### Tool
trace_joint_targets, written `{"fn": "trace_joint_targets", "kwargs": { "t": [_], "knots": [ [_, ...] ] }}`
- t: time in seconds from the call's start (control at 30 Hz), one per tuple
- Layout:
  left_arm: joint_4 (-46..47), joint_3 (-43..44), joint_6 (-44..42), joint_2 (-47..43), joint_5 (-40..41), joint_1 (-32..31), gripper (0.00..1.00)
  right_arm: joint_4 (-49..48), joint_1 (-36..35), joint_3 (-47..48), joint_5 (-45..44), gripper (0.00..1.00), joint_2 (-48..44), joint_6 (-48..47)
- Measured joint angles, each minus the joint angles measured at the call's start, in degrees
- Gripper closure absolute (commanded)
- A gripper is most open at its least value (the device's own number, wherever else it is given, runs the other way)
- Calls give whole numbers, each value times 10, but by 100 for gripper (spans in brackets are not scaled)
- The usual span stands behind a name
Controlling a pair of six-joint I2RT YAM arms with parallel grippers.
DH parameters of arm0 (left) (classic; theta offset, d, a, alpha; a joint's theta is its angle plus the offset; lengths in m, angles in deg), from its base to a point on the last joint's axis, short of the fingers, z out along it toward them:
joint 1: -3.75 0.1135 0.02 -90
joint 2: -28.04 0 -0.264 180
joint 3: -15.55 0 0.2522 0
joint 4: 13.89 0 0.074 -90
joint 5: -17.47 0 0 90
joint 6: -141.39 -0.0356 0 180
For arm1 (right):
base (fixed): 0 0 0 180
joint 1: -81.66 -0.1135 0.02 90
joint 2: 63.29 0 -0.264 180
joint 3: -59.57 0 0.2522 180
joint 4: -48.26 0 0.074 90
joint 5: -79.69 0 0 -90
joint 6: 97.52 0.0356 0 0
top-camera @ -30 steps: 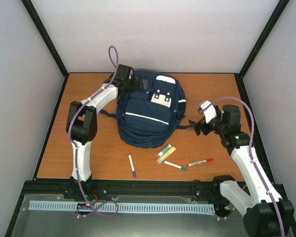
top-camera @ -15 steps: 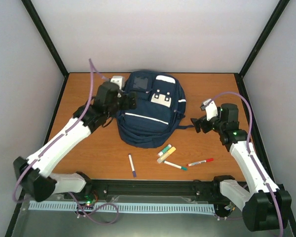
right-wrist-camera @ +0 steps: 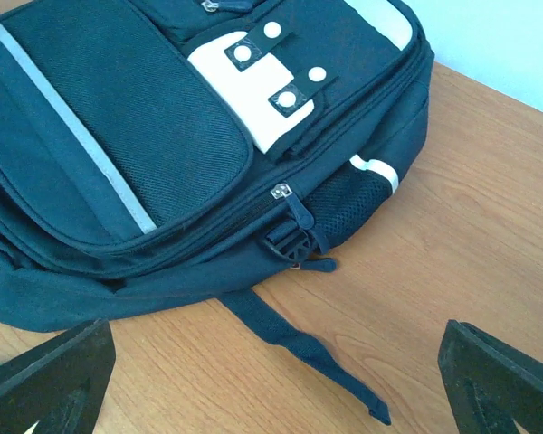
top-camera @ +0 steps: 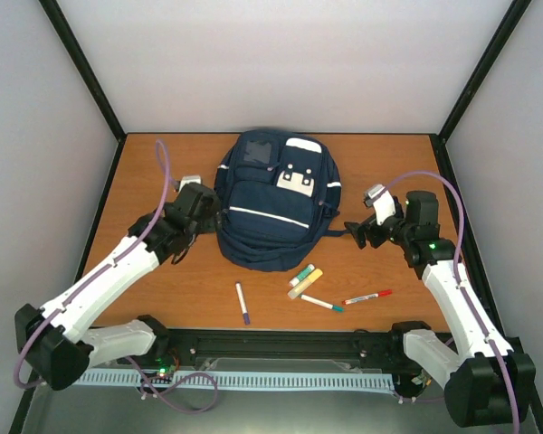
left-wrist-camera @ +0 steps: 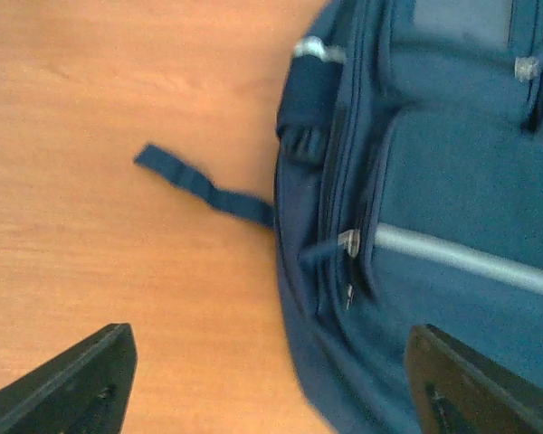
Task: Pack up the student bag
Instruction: Move the student bag to the center of the board.
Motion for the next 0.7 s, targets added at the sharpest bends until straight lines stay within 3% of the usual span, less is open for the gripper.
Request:
{"fn": "trace_joint_targets", "kwargs": {
  "t": [0.17,0.27,0.47,0.7],
  "knots": [
    [-49,-59,38,-56,-96,0,41,6,1,0,13,0,4,-17],
    [-60,-89,60,-67,-162,-8,46,10,1,1,19,0,13,-23],
    [-70,-149,117,-67,-246,-73,45,21,1,1,30,0,26,-30],
    [-64,-165,169,-17,-247,-153,41,28,1,6,45,0,26,-35]
  ]
}}
